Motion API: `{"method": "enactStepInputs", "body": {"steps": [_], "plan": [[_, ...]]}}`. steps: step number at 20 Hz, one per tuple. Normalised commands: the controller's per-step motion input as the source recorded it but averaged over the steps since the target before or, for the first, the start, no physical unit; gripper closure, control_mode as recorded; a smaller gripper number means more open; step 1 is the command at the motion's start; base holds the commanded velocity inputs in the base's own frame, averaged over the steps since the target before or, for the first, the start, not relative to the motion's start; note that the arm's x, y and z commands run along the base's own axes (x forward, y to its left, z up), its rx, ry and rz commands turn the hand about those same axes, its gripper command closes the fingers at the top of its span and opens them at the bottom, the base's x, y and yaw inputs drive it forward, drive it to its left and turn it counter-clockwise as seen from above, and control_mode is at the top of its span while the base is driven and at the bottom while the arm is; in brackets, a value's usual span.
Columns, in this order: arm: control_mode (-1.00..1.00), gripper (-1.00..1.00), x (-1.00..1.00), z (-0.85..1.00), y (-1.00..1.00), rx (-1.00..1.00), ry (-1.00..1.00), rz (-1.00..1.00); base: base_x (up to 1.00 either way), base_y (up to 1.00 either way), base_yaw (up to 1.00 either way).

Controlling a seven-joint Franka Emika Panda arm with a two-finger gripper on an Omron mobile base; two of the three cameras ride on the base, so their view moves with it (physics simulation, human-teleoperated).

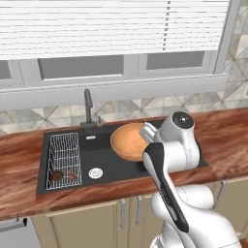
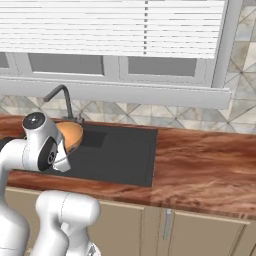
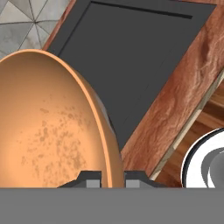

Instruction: Dump the mushroom and apple from the bowl so the bowl can be washed. Place the bowl in the sink after clearing the leftovers.

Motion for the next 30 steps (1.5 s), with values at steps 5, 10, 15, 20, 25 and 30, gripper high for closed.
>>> {"method": "enactStepInputs", "body": {"steps": [5, 10, 15, 20, 25, 30], "plan": [[1.0, 1.0, 0.0, 0.0, 0.0, 0.0, 0.0, 0.0, 0.0, -0.43, 0.0], [1.0, 1.0, 0.0, 0.0, 0.0, 0.0, 0.0, 0.0, 0.0, -0.46, 0.0], [1.0, 1.0, 0.0, 0.0, 0.0, 0.0, 0.0, 0.0, 0.0, -0.38, 0.0], [-1.0, 1.0, 0.13, 0.0, -0.03, 0.0, 0.0, 0.0, 0.0, -0.12, 0.0], [-1.0, 1.0, 0.52, 0.0, 0.0, 0.0, 0.04, 0.01, 0.0, 0.0, 0.0], [-1.0, 1.0, 0.49, 0.0, 0.0, 0.0, 0.13, 0.1, 0.0, 0.0, 0.0]]}}
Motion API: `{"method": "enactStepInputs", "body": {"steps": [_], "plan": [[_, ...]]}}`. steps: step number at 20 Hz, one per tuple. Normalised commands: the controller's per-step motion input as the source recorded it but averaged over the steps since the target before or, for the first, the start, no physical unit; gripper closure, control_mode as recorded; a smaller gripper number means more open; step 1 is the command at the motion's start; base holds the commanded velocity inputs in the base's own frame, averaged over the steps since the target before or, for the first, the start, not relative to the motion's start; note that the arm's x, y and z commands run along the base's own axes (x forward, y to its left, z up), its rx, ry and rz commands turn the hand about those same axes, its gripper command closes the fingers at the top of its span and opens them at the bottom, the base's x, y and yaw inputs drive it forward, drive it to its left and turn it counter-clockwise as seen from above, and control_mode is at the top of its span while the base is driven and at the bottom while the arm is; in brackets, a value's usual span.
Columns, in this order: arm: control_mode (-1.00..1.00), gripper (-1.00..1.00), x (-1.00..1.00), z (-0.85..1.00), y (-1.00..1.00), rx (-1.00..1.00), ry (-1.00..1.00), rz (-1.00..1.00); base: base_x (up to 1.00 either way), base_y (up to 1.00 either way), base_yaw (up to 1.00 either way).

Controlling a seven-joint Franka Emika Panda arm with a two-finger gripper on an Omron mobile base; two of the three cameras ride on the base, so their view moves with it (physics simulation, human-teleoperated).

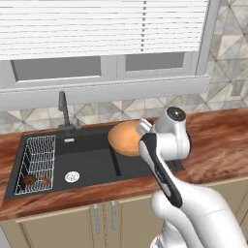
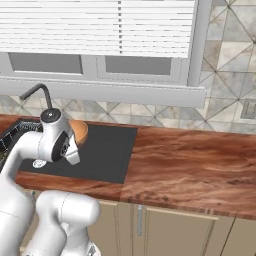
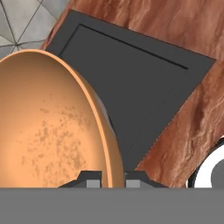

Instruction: Dump the mushroom and apple from the bowl so the bowl can be washed. Place the bowl in the sink after clearing the leftovers.

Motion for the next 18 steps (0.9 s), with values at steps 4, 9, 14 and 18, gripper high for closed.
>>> {"method": "enactStepInputs", "body": {"steps": [4, 9, 14, 18], "plan": [[-1.0, 1.0, 0.37, 0.0, 0.0, 0.0, 0.16, 0.18, 0.0, 0.0, 0.0], [-1.0, 1.0, 0.2, -0.03, 0.14, 0.0, 0.07, 0.21, 0.0, 0.0, 0.0], [-1.0, 1.0, 0.0, -0.25, 0.25, 0.0, 0.01, 0.1, 0.0, 0.0, 0.0], [-1.0, 1.0, 0.25, -0.19, 0.46, 0.0, 0.0, 0.01, 0.0, 0.0, 0.0]]}}
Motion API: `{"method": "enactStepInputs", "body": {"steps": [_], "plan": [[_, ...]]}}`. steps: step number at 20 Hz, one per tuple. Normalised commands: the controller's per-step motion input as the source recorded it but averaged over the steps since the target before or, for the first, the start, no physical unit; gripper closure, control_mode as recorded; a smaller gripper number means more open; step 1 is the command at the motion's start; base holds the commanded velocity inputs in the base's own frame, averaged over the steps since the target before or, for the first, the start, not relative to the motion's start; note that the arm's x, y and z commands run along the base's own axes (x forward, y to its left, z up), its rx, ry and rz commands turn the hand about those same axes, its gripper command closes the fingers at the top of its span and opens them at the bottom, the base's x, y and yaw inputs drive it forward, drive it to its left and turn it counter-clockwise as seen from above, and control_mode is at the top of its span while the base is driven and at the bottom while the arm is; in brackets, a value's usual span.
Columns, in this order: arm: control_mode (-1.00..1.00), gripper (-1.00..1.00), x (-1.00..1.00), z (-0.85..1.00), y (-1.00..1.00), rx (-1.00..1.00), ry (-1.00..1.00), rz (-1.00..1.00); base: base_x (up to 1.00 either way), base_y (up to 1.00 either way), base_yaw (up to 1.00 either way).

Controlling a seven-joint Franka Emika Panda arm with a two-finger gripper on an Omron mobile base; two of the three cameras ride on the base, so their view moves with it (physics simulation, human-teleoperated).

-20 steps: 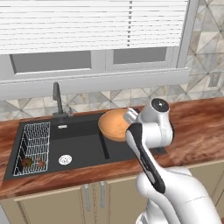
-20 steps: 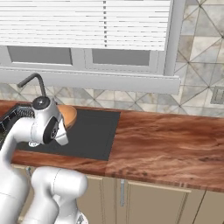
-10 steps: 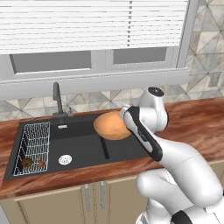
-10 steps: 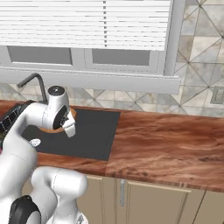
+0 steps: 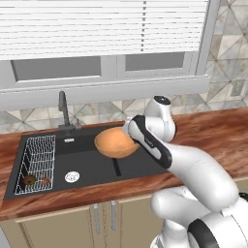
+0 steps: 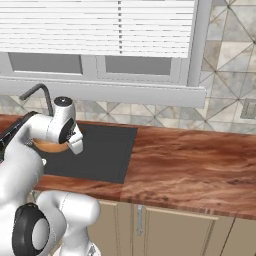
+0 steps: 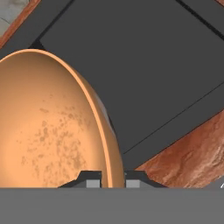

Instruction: Dump the mushroom and apple from the bowl so the bowl can be washed. Place the bowl in the sink after clearing the leftovers.

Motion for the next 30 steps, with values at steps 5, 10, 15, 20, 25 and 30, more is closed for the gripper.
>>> {"method": "enactStepInputs", "body": {"steps": [5, 10, 15, 20, 25, 30], "plan": [[-1.0, 1.0, 0.25, -0.31, 0.49, 0.0, 0.0, 0.01, 0.0, 0.0, 0.0], [-1.0, 1.0, 0.1, -0.34, 0.33, 0.0, 0.02, 0.02, 0.0, 0.0, 0.0], [-1.0, 1.0, 0.14, 0.0, 0.18, 0.0, 0.0, 0.03, 0.0, 0.0, 0.0], [-1.0, 1.0, 0.09, -0.18, 0.07, -0.01, 0.01, 0.02, 0.0, 0.0, 0.0], [-1.0, 1.0, 0.1, -0.04, 0.1, 0.0, 0.03, 0.02, 0.0, 0.0, 0.0], [-1.0, 1.0, 0.1, -0.02, 0.16, -0.01, 0.03, 0.01, 0.0, 0.0, 0.0]]}}
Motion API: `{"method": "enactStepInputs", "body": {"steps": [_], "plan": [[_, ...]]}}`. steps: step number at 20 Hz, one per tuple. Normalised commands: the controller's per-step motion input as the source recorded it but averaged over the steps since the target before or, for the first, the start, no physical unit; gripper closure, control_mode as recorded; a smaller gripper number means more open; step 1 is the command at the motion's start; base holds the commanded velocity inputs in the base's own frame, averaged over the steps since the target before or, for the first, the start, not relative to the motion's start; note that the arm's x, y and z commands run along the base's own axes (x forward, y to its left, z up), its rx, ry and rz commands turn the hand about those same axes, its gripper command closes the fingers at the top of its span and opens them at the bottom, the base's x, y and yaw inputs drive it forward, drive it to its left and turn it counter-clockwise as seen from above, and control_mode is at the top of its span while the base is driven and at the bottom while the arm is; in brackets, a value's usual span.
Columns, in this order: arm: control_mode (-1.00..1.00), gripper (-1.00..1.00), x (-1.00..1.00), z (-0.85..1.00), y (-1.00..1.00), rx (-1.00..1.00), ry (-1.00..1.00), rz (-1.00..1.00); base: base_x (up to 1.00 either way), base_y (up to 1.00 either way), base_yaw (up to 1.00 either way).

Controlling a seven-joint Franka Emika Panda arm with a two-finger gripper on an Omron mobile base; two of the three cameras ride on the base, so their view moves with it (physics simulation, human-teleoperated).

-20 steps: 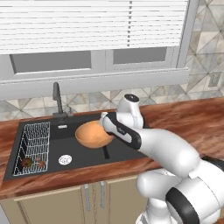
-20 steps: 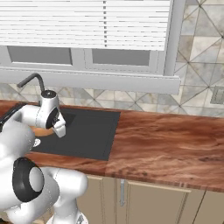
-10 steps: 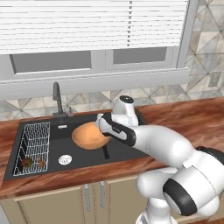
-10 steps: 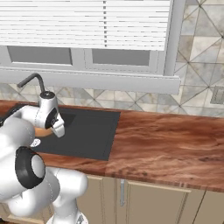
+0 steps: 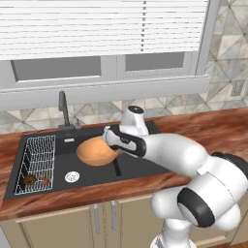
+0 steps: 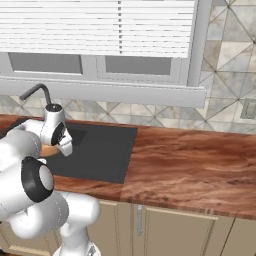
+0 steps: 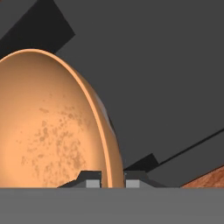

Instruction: Dump the mushroom and apple from the bowl so the bowl can be washed. Place the bowl in the sink after clearing the leftovers.

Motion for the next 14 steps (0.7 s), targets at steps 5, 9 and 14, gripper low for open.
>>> {"method": "enactStepInputs", "body": {"steps": [5, 9, 14], "plan": [[-1.0, 1.0, 0.11, -0.14, 0.2, -0.03, 0.07, 0.0, 0.0, 0.0, 0.0], [-1.0, 1.0, 0.0, -0.23, 0.04, -0.07, 0.08, 0.0, 0.0, 0.0, 0.0], [-1.0, 1.0, 0.06, -0.12, 0.16, -0.08, 0.02, 0.0, 0.0, 0.0, 0.0]]}}
